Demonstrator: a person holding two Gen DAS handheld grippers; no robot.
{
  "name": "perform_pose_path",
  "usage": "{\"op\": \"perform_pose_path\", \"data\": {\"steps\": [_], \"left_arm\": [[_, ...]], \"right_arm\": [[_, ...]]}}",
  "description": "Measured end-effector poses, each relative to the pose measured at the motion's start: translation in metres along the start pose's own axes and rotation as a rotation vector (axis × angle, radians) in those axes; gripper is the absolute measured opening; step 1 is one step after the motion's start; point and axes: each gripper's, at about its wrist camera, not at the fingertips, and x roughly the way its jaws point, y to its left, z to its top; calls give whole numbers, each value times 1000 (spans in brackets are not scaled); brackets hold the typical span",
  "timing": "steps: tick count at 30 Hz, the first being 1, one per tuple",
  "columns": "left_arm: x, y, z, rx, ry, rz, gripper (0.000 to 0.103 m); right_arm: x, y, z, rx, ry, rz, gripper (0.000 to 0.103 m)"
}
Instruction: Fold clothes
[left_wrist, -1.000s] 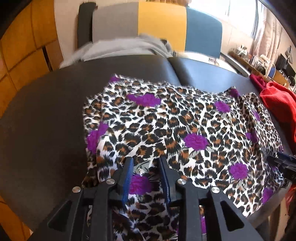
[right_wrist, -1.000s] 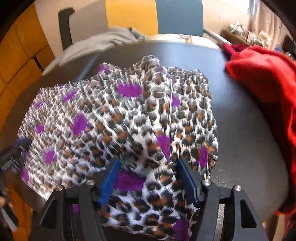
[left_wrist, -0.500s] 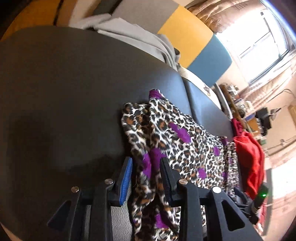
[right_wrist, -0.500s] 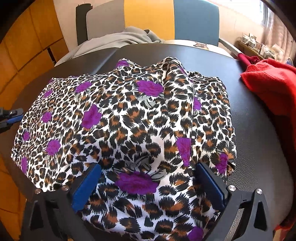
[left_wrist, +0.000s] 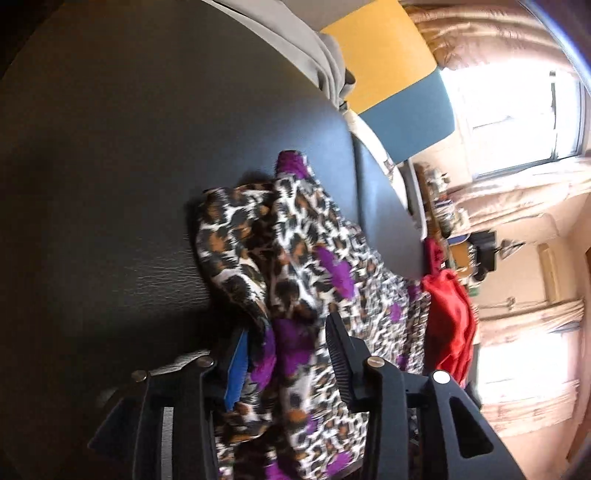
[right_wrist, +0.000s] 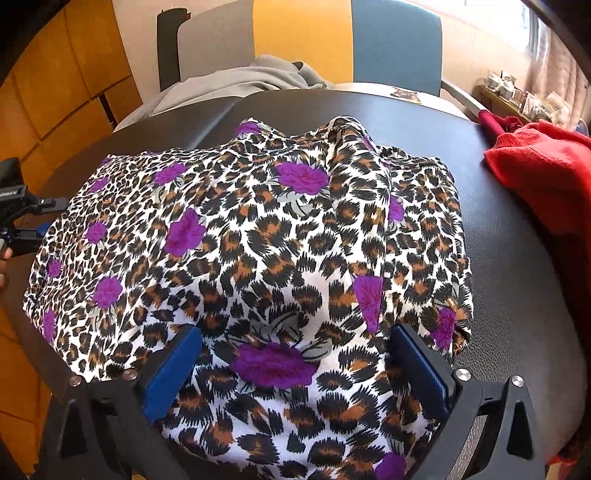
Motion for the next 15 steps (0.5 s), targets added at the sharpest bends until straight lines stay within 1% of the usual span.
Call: {"op": "perform_pose_path", "data": {"steps": [2, 3, 4, 6, 8, 9, 10, 11, 12, 13, 14, 15], "left_arm": [[-1, 3, -1, -25, -16, -31, 39], [-2, 5, -1, -34, -26, -39, 39], [-2, 5, -2, -37, -24, -31, 39], [4, 0, -2, -16, -6, 18, 39], [11, -14, 0, 36, 3, 76, 35], [14, -21, 0, 57, 13, 95, 29], [17, -24, 0, 63, 31, 98, 15], [20, -25, 0, 50, 37, 98, 11], [19, -24, 1, 31, 32, 87, 10], [18, -23, 2, 15, 22, 73, 9], [14, -22, 5, 2, 5, 59, 9], [8, -20, 7, -13, -16, 43, 9]], "right_arm": [[-1, -1, -2, -2, -3, 2, 103], [-1, -2, -4, -3, -5, 3, 103], [-3, -4, -4, 0, -7, 16, 103], [-7, -7, -4, 7, -10, 40, 103], [-11, -10, -4, 13, -13, 65, 103], [-12, -12, -4, 16, -14, 78, 103], [-14, -13, -4, 19, -16, 90, 103], [-16, -15, -4, 22, -17, 102, 103], [-18, -17, -4, 25, -19, 115, 92], [-20, -19, -4, 28, -21, 129, 79], [-28, -29, 0, 29, -25, 170, 47], [-35, -39, 4, 29, -29, 208, 27]]}}
